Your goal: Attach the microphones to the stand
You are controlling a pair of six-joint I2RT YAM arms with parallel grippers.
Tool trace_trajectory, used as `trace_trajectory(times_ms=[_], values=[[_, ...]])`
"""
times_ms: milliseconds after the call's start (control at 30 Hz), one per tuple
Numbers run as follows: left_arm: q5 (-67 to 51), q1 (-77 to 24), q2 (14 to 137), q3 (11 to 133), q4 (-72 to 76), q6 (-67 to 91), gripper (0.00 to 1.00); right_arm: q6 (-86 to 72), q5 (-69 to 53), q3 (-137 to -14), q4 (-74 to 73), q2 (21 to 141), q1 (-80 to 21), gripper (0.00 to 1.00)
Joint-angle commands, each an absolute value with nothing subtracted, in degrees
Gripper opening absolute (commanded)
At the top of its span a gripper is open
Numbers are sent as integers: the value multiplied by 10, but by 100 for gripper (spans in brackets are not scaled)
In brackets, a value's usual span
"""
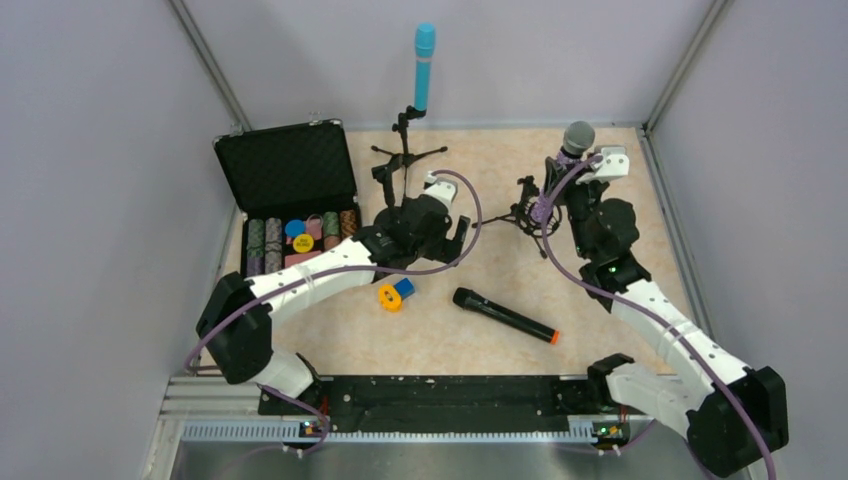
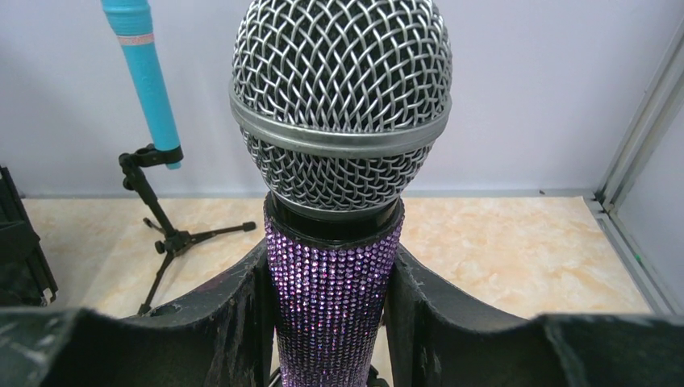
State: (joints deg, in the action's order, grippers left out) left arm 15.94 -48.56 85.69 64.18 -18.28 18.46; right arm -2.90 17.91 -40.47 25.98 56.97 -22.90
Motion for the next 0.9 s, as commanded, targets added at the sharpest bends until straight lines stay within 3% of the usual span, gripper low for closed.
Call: trace_trajectory(times_ms=[0, 867], values=[[167, -490, 862, 667, -174, 177, 99, 25, 158, -364, 275, 571, -235, 0], [178, -502, 865, 662, -178, 177, 99, 75, 65, -251, 428, 493, -235, 0]])
